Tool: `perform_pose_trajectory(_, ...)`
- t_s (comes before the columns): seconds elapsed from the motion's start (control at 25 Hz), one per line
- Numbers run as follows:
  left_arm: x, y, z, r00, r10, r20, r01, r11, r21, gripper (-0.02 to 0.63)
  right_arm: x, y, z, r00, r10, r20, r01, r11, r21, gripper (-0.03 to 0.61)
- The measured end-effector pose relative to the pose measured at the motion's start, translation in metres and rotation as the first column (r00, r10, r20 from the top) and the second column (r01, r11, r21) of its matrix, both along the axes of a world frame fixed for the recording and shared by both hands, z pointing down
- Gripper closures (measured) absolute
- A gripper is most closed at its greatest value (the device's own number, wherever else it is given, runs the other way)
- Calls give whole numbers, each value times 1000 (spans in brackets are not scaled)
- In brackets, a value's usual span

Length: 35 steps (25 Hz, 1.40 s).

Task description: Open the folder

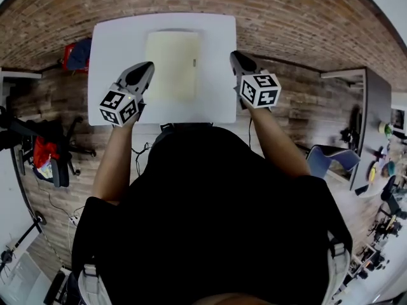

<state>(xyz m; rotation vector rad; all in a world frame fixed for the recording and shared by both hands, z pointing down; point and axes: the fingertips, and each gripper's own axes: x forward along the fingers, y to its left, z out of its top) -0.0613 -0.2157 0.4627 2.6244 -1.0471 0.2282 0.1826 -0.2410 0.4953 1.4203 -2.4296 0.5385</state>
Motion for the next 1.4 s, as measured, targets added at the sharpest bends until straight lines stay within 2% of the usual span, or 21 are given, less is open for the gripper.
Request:
perform_pose_trajectory(0.52, 27, 11, 15, 1000, -12, 10, 12, 1000, -15, 598, 10, 10, 9, 999, -46, 0, 46, 999, -15, 529)
perform_pose_trajectory(0.84, 29, 24, 36, 998, -15, 62, 18, 999, -46, 598, 0, 26, 20, 996, -92, -6, 92, 995, -40, 529)
perform_pose_trajectory(1.04, 35, 29, 43, 998, 22, 53, -19, 999, -48, 598, -2, 31, 27, 996, -93, -10, 92, 994, -50, 529)
perform_pose_trajectory(1.4, 62, 38, 79, 985, 93, 148, -83, 994, -74, 598, -5, 30, 38, 994, -104, -19, 103, 992, -71, 529)
